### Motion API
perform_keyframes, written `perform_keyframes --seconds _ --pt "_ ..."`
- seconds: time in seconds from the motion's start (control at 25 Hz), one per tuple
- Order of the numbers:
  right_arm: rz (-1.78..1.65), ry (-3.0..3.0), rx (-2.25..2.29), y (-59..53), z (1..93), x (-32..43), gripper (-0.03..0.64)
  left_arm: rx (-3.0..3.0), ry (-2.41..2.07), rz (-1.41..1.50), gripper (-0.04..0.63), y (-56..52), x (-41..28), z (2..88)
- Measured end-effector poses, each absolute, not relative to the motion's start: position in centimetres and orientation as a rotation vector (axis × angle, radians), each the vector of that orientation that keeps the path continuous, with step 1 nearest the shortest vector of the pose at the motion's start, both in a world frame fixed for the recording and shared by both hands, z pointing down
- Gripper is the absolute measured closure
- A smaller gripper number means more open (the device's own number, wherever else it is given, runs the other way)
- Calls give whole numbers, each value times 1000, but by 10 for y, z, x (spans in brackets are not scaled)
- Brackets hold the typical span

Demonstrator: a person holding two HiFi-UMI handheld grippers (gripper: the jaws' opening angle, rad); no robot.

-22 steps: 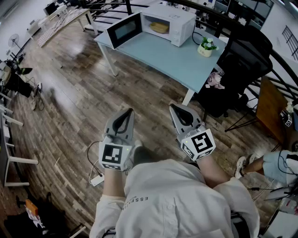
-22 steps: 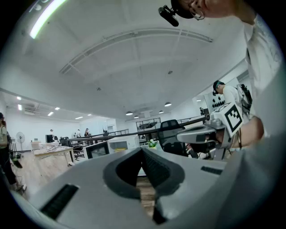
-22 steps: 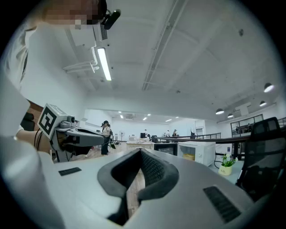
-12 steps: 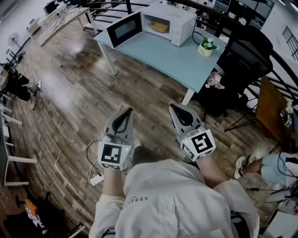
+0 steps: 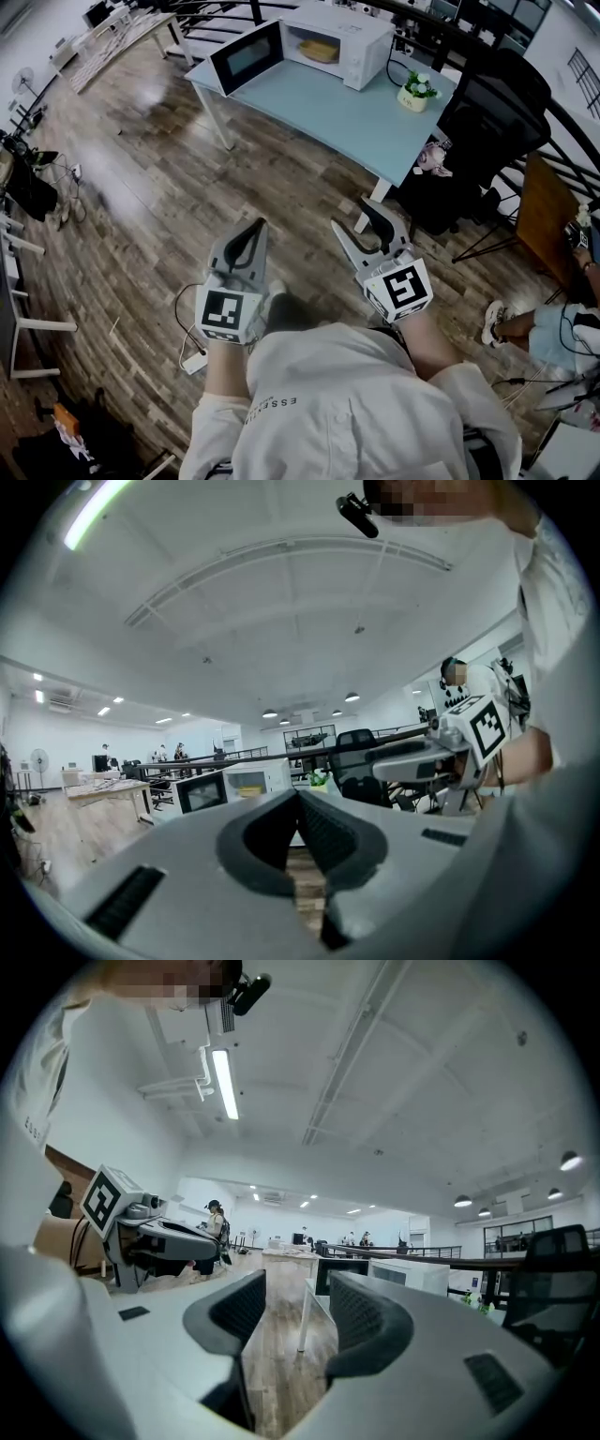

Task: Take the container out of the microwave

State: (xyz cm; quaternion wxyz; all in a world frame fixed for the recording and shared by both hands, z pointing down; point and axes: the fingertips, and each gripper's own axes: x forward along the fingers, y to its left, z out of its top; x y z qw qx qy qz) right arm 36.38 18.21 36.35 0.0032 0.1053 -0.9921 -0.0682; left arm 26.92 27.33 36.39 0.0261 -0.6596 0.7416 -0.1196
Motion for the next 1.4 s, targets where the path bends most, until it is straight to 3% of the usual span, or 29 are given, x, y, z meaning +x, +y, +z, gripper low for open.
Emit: perform_keyframes --seconds 0.48,1.12,1.4 --pt "-168 -3067 386 129 381 272 411 -2075 2288 -367 594 226 171 377" --pt "-70 -2977 620 24 372 37 411 -2225 2125 -351 594 112 -85 358" --pt "-45 -2902 680 -14 387 -30 412 -2310 2060 -339 594 71 -149 368"
